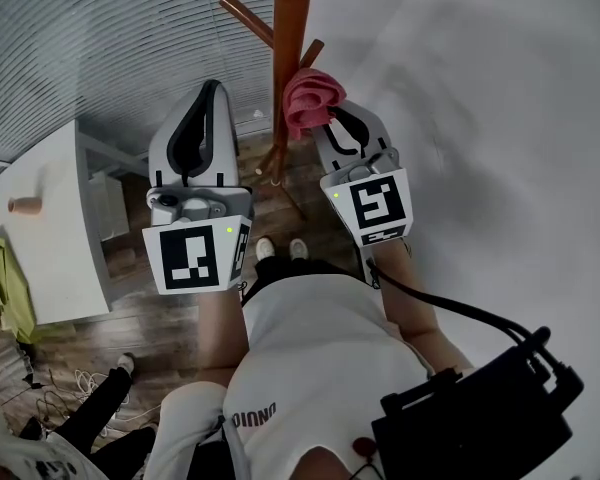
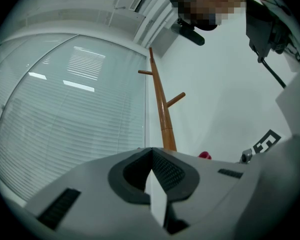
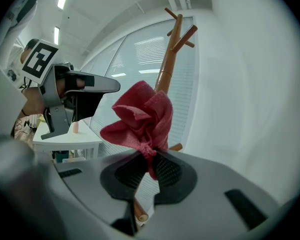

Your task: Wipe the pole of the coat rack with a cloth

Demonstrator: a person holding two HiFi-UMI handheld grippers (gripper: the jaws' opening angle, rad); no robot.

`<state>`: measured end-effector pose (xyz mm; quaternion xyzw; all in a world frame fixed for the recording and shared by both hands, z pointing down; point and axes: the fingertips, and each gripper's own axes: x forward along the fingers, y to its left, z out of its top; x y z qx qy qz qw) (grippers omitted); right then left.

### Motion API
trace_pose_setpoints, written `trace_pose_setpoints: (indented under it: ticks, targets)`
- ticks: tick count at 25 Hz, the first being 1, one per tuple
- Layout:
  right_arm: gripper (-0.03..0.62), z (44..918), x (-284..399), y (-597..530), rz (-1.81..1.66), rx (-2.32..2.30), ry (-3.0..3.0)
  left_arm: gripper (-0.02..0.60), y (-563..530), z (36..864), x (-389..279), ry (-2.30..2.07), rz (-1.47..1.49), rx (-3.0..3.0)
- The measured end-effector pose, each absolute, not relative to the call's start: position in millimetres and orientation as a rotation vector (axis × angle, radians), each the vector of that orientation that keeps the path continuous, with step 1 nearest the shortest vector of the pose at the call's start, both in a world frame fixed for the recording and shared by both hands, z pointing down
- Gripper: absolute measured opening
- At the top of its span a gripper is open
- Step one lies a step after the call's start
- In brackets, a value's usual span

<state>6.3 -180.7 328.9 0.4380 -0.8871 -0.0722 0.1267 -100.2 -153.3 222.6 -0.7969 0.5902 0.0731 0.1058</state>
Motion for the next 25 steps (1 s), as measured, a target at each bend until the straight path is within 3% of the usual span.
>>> trace_pose_setpoints:
  ticks: [25]
  targets:
    - [0.046,364,4,-179,-0.170,1.185,-2.495,0.014,-148,235,-90,1.693,0.138,-2.386]
